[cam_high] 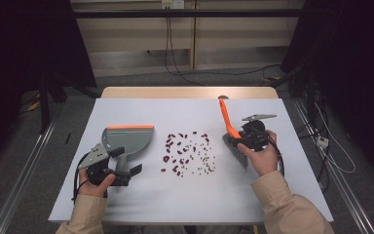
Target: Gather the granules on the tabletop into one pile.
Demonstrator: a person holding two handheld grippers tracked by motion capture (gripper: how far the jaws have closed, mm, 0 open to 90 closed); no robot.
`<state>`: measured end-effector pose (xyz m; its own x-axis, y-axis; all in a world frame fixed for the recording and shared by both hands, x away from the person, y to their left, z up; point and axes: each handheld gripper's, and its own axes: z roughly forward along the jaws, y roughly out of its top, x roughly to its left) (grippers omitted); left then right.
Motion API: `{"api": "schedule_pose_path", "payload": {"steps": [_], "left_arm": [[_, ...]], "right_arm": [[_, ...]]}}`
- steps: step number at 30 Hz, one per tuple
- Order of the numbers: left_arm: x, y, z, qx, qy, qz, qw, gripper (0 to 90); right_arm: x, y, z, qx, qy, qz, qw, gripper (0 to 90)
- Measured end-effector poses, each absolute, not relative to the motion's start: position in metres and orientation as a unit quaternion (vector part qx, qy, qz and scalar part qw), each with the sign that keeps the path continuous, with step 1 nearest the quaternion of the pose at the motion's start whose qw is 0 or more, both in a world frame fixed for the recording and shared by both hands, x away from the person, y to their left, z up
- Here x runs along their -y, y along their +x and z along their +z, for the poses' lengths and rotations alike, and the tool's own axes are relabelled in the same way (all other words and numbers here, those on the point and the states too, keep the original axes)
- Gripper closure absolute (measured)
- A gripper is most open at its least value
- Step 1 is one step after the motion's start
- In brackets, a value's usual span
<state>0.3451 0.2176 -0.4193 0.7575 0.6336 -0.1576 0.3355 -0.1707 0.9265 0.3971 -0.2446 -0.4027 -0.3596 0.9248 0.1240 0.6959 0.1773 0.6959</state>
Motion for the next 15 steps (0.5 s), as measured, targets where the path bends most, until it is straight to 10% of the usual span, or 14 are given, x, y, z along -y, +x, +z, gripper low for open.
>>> {"api": "schedule_pose_path", "payload": {"steps": [15], "left_arm": [[-0.2151,0.3474,-0.4207,-0.322,0.754,0.129,0.558,3.6]], "right_arm": [[0.2486,0.3903,-0.4075,-0.77,0.531,0.308,0.174,68.3]]}}
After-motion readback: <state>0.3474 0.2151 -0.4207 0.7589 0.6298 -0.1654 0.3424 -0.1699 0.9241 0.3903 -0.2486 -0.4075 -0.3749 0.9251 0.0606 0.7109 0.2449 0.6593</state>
